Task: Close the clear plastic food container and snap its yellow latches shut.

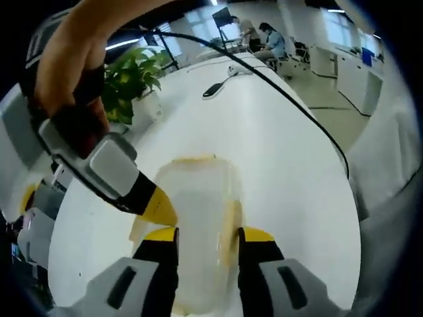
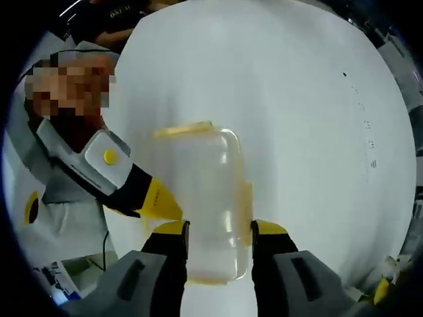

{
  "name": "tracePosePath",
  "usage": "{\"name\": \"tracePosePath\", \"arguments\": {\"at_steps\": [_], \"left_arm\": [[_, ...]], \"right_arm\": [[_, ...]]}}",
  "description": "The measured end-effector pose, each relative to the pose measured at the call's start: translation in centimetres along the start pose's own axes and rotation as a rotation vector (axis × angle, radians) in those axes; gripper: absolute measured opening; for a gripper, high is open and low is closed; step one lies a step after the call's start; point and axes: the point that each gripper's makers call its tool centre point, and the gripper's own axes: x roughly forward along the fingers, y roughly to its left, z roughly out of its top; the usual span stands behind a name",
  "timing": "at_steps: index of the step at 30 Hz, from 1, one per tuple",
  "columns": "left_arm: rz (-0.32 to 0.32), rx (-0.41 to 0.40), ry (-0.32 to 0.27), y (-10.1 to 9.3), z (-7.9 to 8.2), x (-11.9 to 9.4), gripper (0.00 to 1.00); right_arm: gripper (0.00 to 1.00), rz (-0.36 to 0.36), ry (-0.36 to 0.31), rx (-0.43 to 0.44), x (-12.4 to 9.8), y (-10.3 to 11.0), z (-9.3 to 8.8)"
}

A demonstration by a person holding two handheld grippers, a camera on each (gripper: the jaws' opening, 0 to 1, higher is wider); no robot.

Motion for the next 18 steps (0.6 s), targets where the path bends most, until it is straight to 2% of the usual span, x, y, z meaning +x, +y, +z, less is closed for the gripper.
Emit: {"name": "tracePosePath", "arguments": {"at_steps": [2, 4, 5, 7, 13, 18], "left_arm": [[0.005, 0.013, 0.003, 0.01, 0.01, 0.05, 0.28], [0.012, 0.076, -0.002, 0.01, 0.14, 0.24, 0.25], [0.010, 0.155, -0.020, -0.22, 0.89, 0.18, 0.25], [0.006, 0.109, -0.007, -0.02, 0.85, -0.01, 0.25], [0.005, 0.124, -0.019, 0.10, 0.43, 0.28, 0.25], [-0.002, 0.122, -0.024, 0.01, 0.33, 0.29, 0.25]], "right_arm": [[0.35, 0.005, -0.003, -0.001, 0.01, 0.04, 0.03], [0.35, 0.007, 0.001, -0.002, 0.03, 0.06, 0.10], [0.35, 0.010, 0.010, -0.008, 0.08, 0.04, 0.20], [0.35, 0.019, 0.025, -0.021, 0.09, 0.03, 0.24], [0.34, 0.077, 0.025, -0.028, 0.17, -0.19, 0.19], [0.31, 0.140, 0.097, -0.060, 0.46, -0.20, 0.30]]}}
